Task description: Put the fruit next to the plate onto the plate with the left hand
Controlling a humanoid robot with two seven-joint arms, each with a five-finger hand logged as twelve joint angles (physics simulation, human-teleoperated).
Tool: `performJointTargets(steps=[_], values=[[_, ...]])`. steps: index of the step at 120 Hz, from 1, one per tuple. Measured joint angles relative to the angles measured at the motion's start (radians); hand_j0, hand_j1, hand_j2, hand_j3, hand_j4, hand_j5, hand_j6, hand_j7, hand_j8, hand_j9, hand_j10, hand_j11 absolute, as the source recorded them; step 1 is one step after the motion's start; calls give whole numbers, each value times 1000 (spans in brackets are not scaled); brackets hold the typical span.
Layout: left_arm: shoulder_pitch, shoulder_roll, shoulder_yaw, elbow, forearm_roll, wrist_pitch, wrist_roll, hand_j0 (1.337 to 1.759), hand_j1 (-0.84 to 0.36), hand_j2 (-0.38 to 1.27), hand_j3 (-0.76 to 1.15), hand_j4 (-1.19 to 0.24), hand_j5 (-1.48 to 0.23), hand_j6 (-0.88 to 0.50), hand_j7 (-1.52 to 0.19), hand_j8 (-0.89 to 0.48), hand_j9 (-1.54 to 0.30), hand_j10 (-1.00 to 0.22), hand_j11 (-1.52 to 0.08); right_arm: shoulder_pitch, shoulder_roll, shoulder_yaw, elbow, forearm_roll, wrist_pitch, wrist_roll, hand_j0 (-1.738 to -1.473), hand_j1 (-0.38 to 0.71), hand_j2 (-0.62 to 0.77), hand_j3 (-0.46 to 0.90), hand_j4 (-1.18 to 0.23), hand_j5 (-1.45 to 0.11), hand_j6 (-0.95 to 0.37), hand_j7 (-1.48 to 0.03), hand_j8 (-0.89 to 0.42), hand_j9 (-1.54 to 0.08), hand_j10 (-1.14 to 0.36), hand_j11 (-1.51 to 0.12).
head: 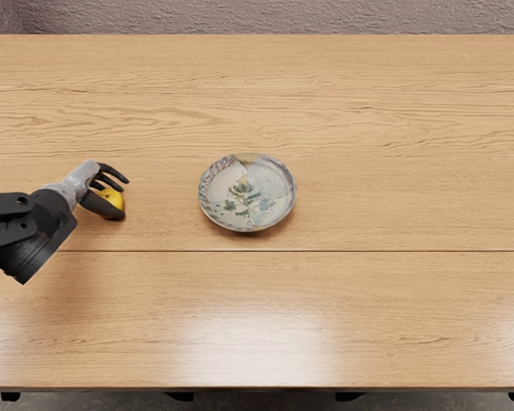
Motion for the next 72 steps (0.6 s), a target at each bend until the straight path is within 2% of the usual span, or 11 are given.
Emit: performJointTargets(steps=[6,31,34,42,72], values=[[0,-1,0,1,0,-5,1,1655,-235,25,0,-561,-662,-563,-660,-475,-692,-298,-1020,0,0,0,0,0,0,0,-1658,-339,-2,0,-8,-10,-8,-10,-8,-10,-8,-10],[-7,11,0,2,0,-48,-2,1653,-261,56,0,-622,-765,-562,-768,-397,-787,-296,-961,0,0,0,0,0,0,0,-1658,-339,-2,0,-8,-10,-8,-10,-8,-10,-8,-10],[-11,13,0,1,-3,-52,-2,1653,-263,67,0,-626,-781,-563,-784,-389,-799,-333,-909,0,0,0,0,0,0,0,-1658,-339,-2,0,-8,-10,-8,-10,-8,-10,-8,-10],[-23,18,1,0,-7,-63,-1,1654,-287,134,0,-637,-813,-556,-816,-382,-822,-422,-902,0,0,0,0,0,0,0,-1658,-339,-2,0,-8,-10,-8,-10,-8,-10,-8,-10],[-40,31,0,-8,-14,-97,0,1654,-280,239,0,-659,-883,-608,-881,-422,-885,-482,-898,0,0,0,0,0,0,0,-1658,-339,-2,0,-8,-10,-8,-10,-8,-10,-8,-10]])
